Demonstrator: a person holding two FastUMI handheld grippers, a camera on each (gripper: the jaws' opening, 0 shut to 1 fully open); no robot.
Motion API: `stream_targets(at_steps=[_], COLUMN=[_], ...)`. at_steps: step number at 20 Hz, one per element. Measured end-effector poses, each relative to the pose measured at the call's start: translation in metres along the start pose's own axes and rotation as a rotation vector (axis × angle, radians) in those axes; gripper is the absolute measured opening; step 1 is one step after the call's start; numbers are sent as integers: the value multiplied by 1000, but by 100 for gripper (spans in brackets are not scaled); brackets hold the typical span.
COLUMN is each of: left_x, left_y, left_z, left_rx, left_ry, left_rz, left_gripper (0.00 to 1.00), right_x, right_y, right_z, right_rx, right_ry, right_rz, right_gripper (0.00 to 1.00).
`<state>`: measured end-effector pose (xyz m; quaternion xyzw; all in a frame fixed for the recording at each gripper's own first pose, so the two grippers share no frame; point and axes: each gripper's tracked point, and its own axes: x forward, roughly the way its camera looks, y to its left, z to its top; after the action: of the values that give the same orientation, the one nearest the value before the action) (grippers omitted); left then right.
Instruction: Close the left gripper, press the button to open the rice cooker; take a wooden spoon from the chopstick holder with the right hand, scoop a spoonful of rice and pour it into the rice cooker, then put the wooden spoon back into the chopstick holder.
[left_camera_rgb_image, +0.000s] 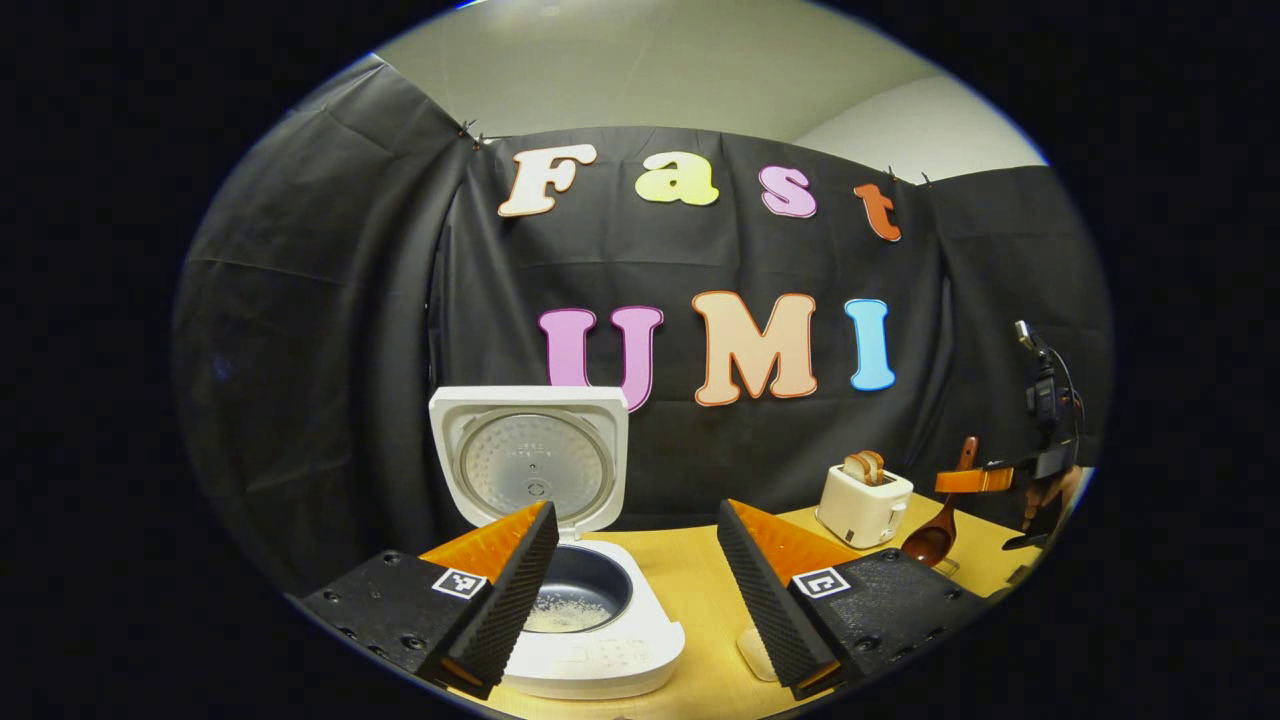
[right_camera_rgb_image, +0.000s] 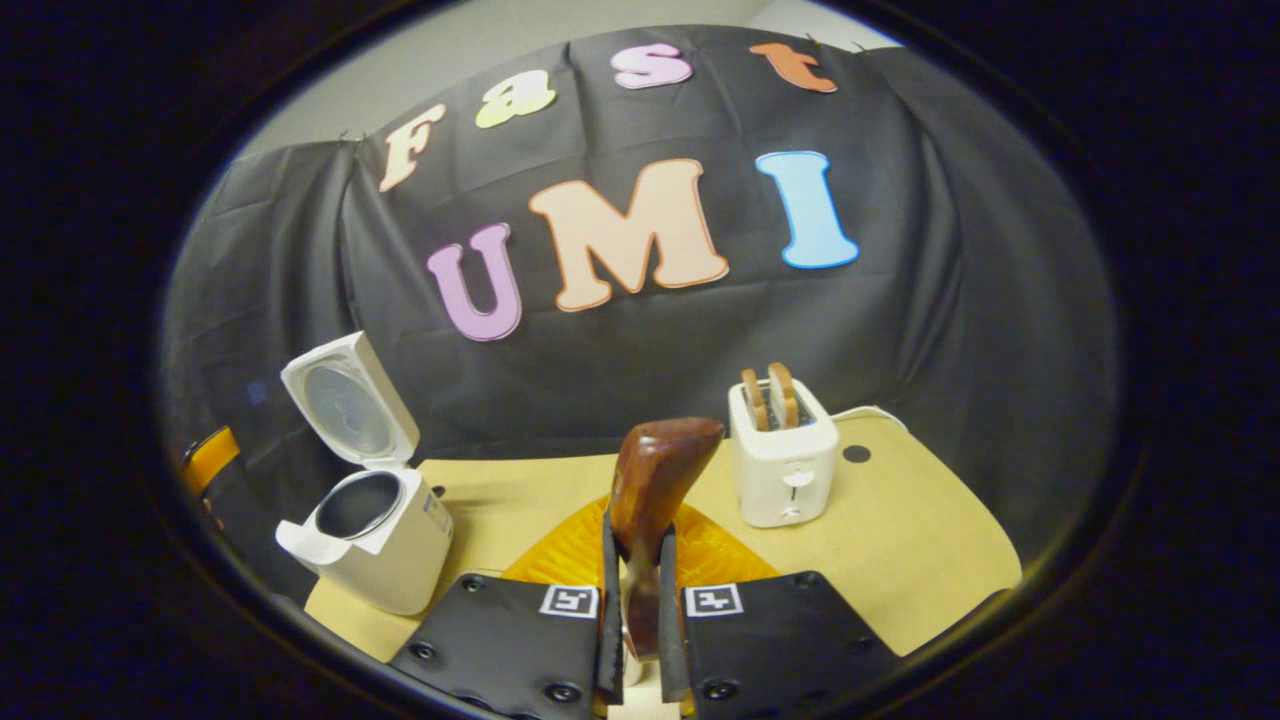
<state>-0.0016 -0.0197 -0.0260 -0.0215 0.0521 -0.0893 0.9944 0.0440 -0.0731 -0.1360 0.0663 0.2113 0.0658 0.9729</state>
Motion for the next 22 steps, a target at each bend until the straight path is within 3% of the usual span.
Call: stream_targets(at_steps=[8, 22], left_x=[-13, -22], left_y=[25, 49], left_z=[-3, -9], left_rx=[0, 4], left_ry=[5, 11], left_rz=[38, 55], left_gripper=[94, 94], right_x=[14, 35], right_y=[56, 75], right_z=[-44, -112], right_rx=[-104, -398], right_ry=[66, 94], right_rz=[64, -65], right_gripper=[18, 18])
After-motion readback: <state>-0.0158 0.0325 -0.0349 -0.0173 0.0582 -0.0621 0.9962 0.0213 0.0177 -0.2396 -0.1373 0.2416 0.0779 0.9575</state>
